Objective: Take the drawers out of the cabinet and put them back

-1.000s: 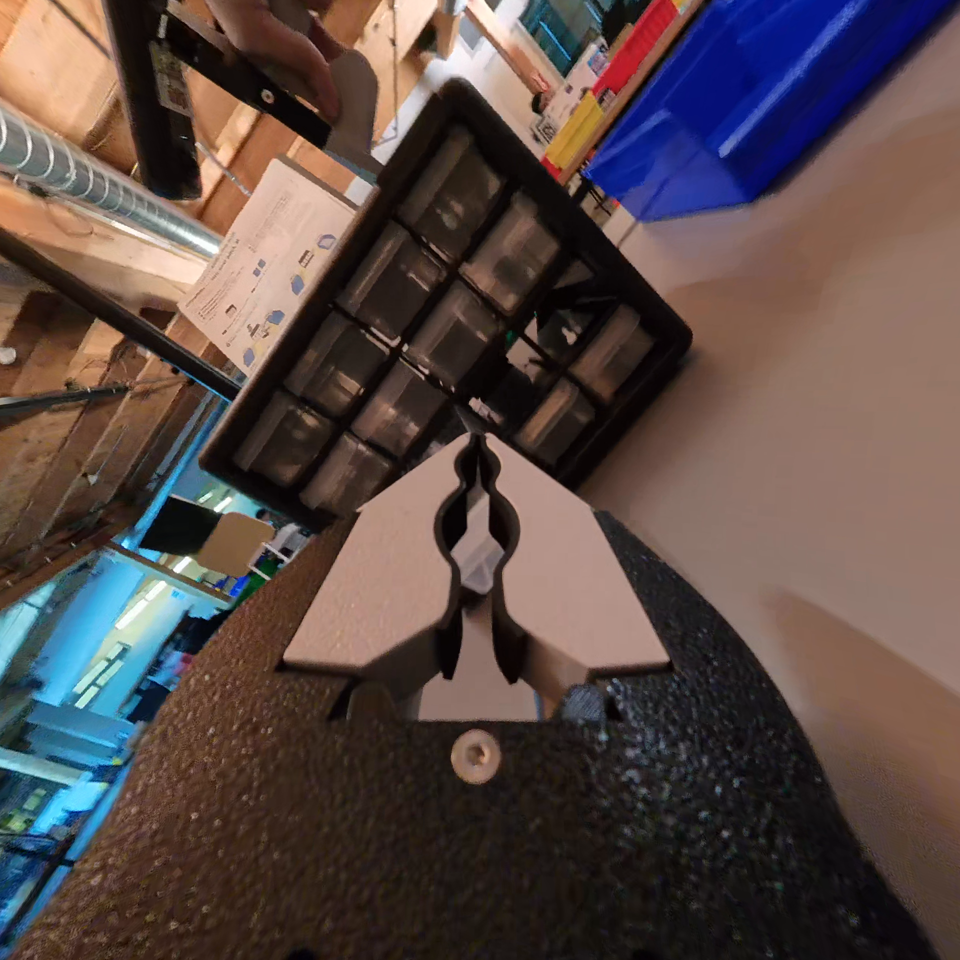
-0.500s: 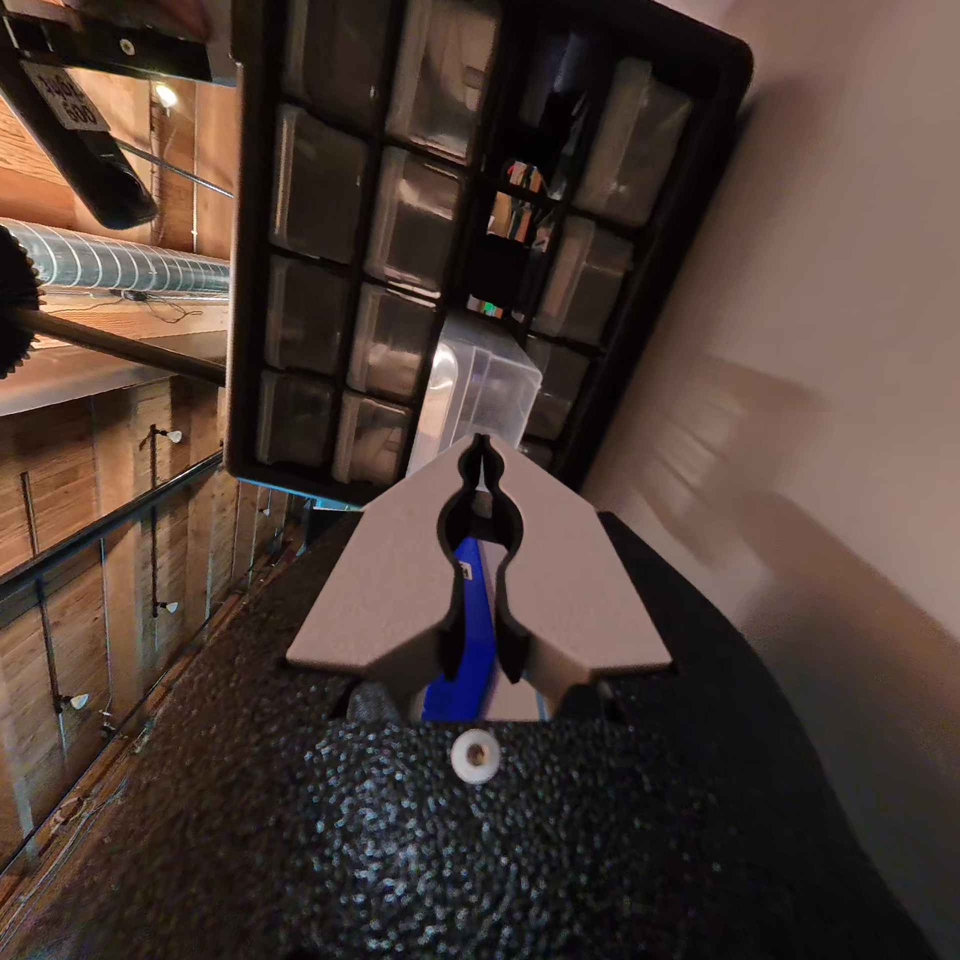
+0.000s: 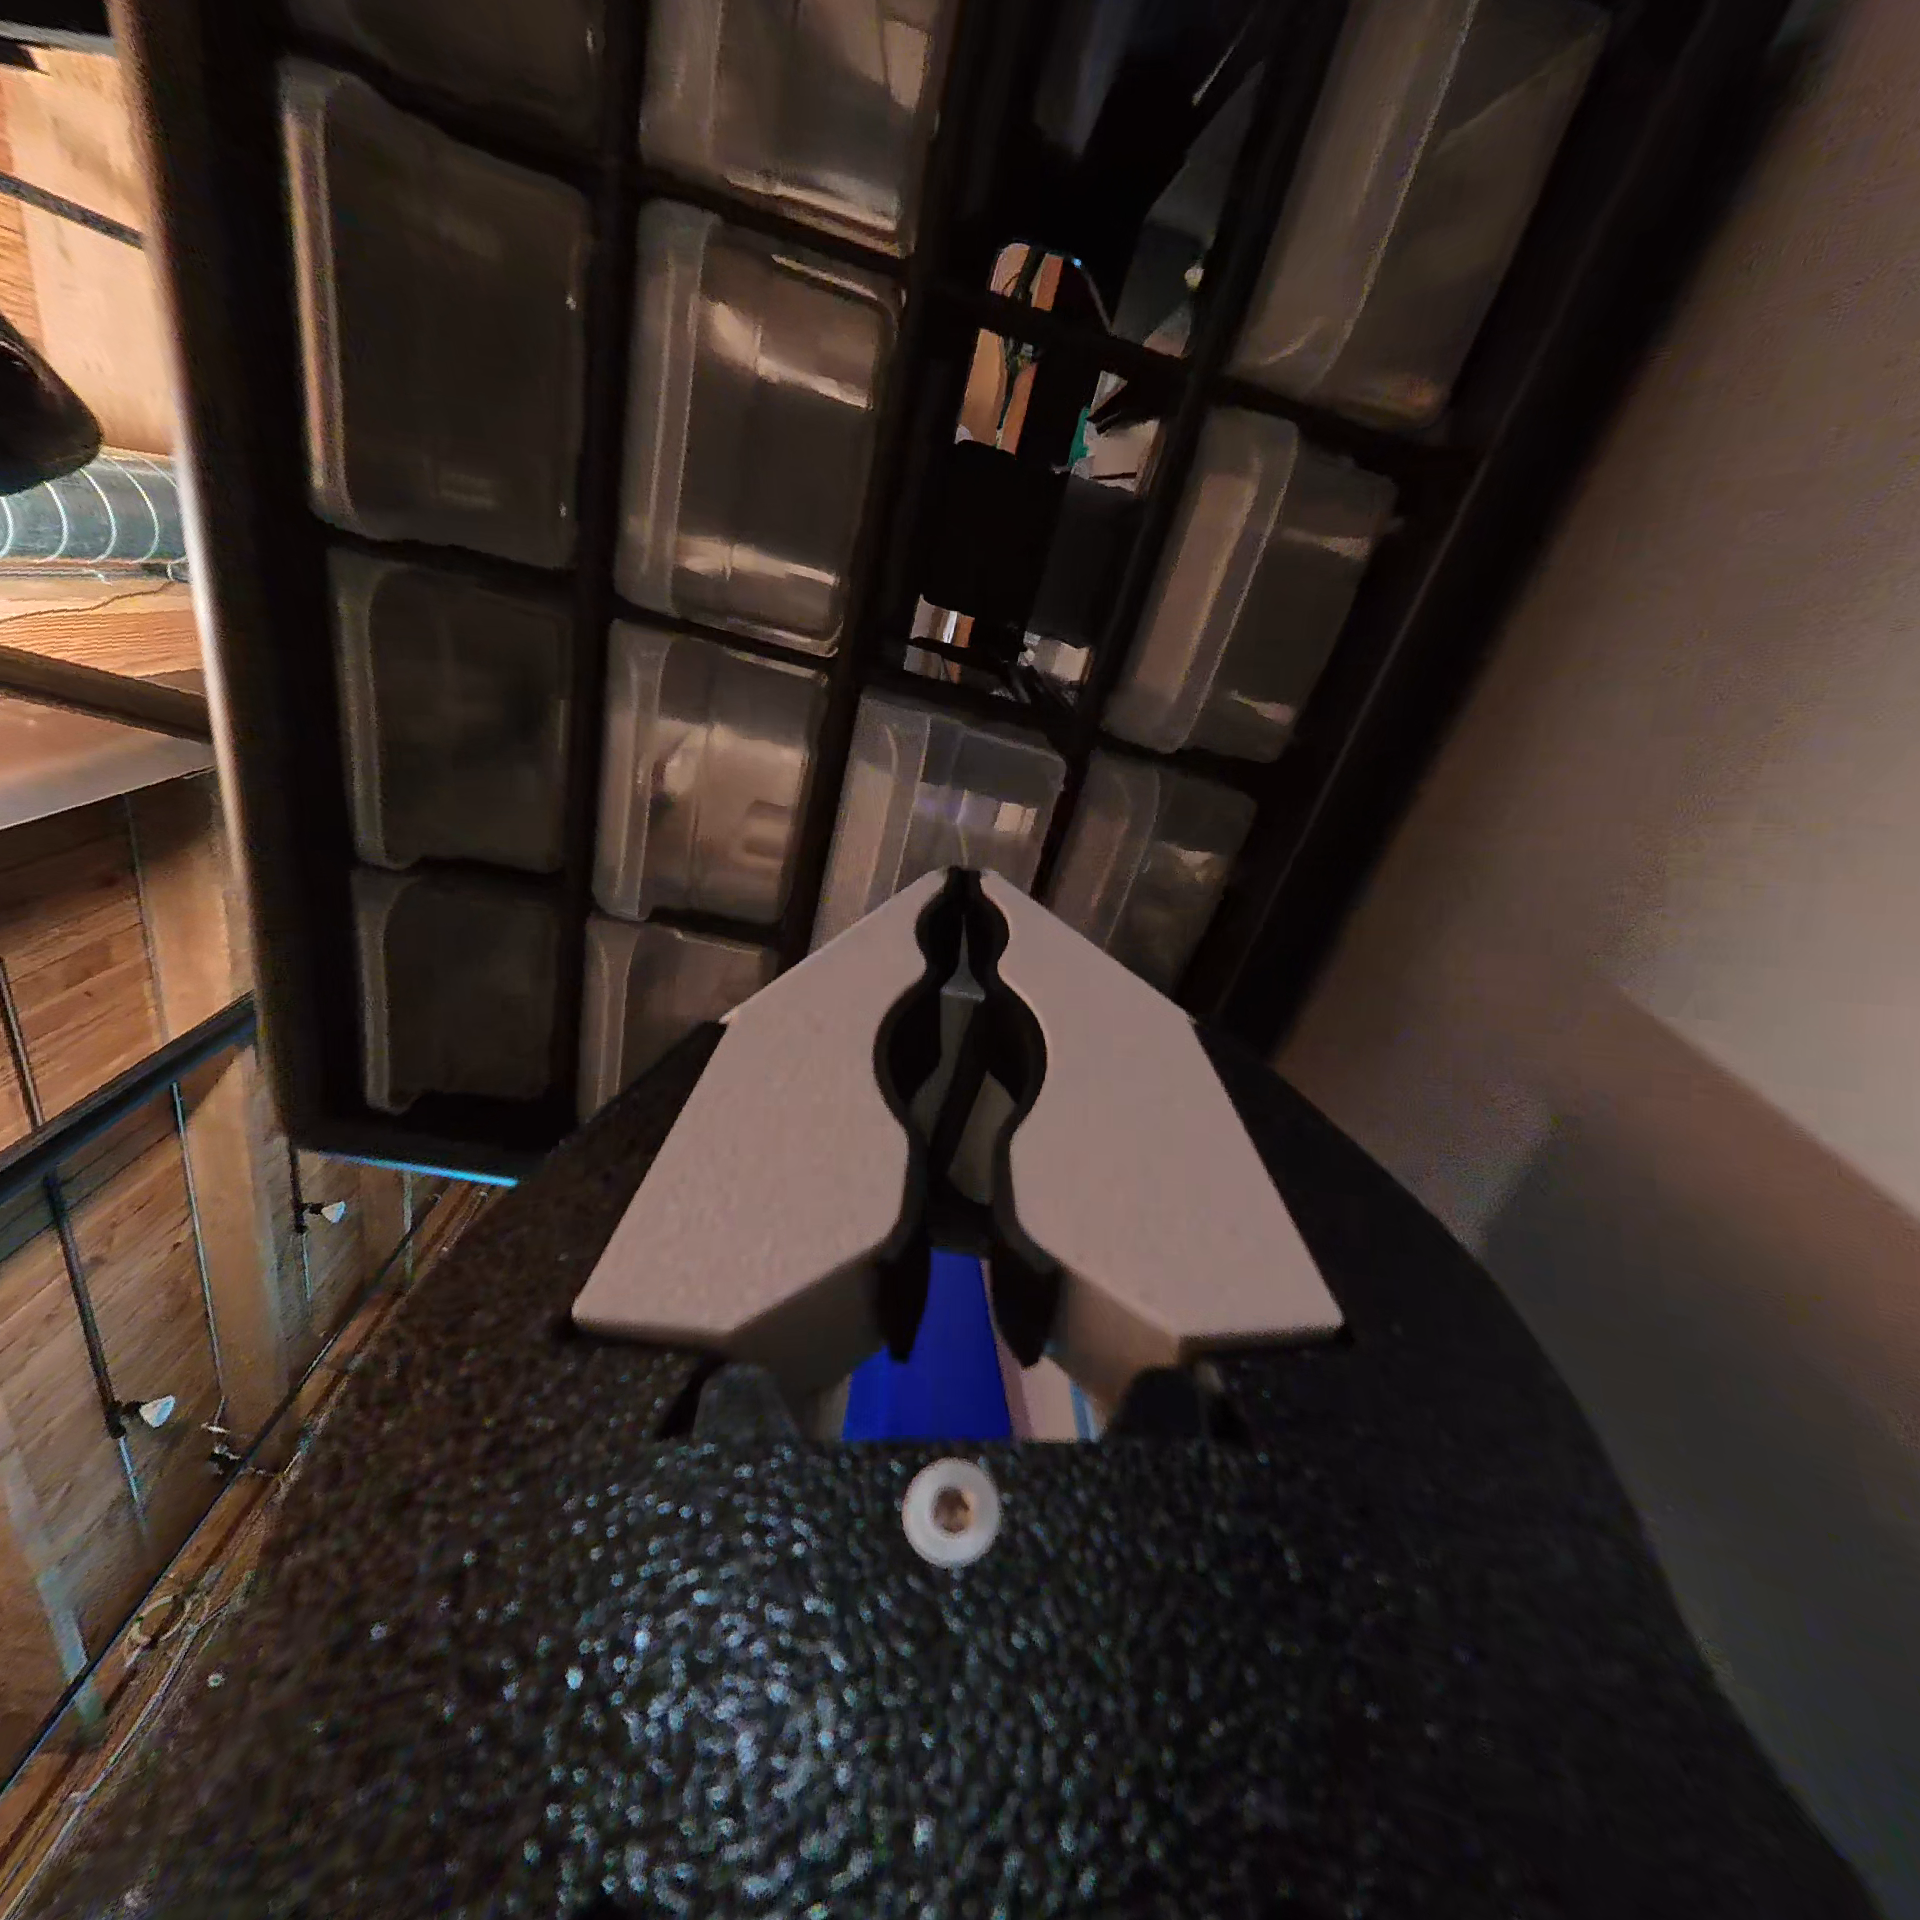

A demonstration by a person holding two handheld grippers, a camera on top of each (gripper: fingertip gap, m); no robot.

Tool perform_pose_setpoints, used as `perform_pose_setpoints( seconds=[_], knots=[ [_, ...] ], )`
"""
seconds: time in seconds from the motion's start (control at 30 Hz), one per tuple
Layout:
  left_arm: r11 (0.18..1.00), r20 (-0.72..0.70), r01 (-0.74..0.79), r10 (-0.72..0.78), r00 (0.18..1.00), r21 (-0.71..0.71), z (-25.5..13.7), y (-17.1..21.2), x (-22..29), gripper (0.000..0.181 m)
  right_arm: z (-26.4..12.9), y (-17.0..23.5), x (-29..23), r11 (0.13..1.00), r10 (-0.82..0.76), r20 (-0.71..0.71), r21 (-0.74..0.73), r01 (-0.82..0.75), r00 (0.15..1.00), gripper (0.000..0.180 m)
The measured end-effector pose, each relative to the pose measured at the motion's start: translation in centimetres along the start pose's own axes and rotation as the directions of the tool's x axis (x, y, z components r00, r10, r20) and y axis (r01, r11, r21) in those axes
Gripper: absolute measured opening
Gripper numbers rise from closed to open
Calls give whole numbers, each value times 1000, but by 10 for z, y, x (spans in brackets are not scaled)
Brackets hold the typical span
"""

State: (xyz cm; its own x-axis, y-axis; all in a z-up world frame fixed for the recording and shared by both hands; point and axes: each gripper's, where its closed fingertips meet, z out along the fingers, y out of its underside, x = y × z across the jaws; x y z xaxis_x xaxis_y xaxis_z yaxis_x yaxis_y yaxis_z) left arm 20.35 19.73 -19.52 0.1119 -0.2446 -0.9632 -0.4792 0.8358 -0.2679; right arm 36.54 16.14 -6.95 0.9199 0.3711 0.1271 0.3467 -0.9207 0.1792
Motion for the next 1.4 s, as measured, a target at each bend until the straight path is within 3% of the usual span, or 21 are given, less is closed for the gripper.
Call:
perform_pose_setpoints(
  seconds=[0.2,0.5,0.63,0.77,0.87,0.93,1.0,1.07,1.17,1.4],
  knots=[
    [1000,-25,20,-21,999,-23,21,5,0,0,0,0,0,1000,4,13,12,-4,1000,0],
    [999,-4,47,-47,999,23,11,-5,-2,0,0,0,0,1000,0,5,3,0,1000,0],
    [962,44,235,-243,969,140,-16,-1,-44,0,0,0,0,1000,-3,12,14,3,1000,0],
    [868,31,468,-479,877,164,-22,54,-117,0,0,0,0,1000,-1,21,31,0,1000,0],
    [853,30,509,-515,856,118,-12,116,-171,0,0,0,0,1000,-7,20,30,7,1000,0],
    [852,-74,523,-520,851,27,5,156,-183,0,0,0,0,1000,-16,24,23,16,1000,0],
    [854,-264,511,-519,813,-104,23,189,-171,8,0,0,0,1000,-16,31,12,15,999,0],
    [875,-405,422,-484,775,-237,39,226,-154,15,0,0,0,1000,-15,31,1,15,999,0],
    [910,-545,161,-362,756,-382,57,287,-129,25,0,0,0,1000,-7,31,-8,7,1000,0],
    [849,-744,-189,-300,597,-494,82,369,-80,34,0,0,0,1000,15,92,3,-15,996,0]
  ],
)
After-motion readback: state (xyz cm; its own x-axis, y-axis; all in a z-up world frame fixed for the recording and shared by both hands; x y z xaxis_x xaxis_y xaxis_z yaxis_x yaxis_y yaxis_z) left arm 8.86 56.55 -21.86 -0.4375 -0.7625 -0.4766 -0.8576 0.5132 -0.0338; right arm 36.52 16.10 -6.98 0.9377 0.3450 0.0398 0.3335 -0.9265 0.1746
